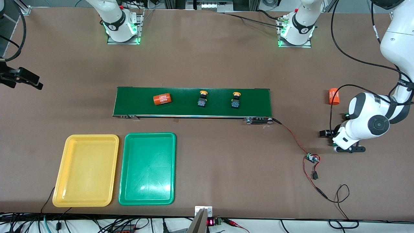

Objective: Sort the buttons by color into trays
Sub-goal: 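Grasp a green-cap button with the left gripper and carry it to the belt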

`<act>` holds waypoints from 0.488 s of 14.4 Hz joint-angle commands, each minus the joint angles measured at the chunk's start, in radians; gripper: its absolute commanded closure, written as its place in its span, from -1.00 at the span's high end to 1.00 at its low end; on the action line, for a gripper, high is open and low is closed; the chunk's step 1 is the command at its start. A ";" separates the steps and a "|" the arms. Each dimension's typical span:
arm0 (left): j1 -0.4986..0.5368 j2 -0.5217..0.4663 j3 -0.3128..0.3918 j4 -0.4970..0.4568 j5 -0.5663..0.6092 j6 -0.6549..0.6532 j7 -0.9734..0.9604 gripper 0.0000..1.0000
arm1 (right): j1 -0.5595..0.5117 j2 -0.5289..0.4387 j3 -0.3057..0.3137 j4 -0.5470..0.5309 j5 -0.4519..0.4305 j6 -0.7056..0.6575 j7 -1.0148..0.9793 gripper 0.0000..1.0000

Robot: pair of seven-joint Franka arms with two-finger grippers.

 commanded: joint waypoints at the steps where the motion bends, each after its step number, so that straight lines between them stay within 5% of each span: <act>1: 0.007 -0.031 -0.006 -0.024 0.020 -0.030 0.026 -0.45 | 0.026 0.004 0.010 0.002 0.012 -0.014 0.005 1.00; 4: 0.008 -0.055 -0.039 -0.016 0.017 -0.099 0.031 -0.58 | 0.035 0.018 0.010 -0.005 0.015 -0.011 0.008 1.00; 7: 0.027 -0.097 -0.176 -0.007 0.013 -0.272 0.034 -0.60 | 0.099 0.074 0.015 -0.002 0.073 0.012 0.107 1.00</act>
